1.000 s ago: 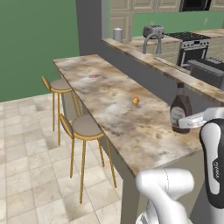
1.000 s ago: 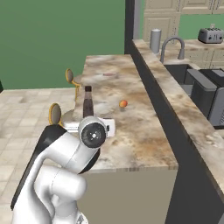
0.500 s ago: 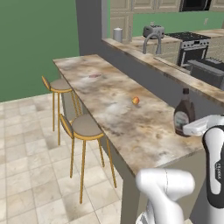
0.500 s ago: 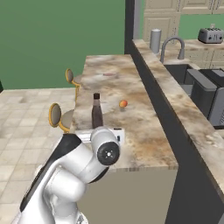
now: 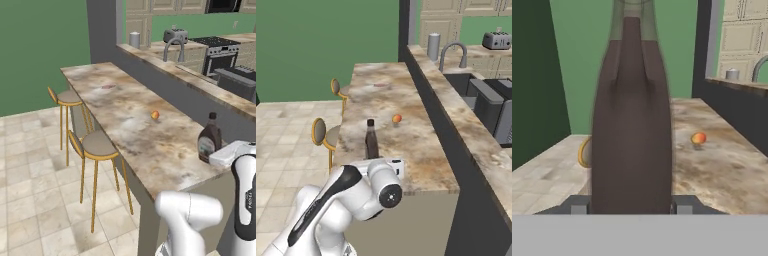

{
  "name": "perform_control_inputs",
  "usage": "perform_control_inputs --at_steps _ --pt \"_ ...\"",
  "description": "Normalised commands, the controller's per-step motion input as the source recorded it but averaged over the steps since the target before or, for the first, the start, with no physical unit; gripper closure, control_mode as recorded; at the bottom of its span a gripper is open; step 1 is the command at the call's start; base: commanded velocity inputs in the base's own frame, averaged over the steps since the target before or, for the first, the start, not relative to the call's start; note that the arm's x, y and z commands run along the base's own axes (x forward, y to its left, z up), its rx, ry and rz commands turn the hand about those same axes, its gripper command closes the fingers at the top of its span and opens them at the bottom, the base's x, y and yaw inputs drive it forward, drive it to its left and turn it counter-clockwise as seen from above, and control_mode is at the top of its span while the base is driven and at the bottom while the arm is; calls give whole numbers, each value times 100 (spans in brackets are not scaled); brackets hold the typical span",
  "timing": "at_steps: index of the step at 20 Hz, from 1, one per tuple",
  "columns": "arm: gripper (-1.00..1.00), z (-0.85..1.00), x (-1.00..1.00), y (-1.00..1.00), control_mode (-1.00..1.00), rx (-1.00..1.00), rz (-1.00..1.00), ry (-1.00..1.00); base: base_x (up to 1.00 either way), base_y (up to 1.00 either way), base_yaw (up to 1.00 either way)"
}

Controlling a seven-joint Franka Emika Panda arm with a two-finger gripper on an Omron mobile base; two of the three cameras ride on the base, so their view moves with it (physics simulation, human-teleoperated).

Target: Move the syrup bottle and shaker from the cabinet to the dining counter.

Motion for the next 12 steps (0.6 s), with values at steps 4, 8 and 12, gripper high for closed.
perform_control_inputs --at_steps 4,8,12 --pt "100 -28 23 -4 -100 0 0 -8 0 0 0" --pt "100 -29 18 -14 -100 0 0 -7 0 0 0" --pt "100 -32 10 -24 -100 0 0 -5 0 0 0"
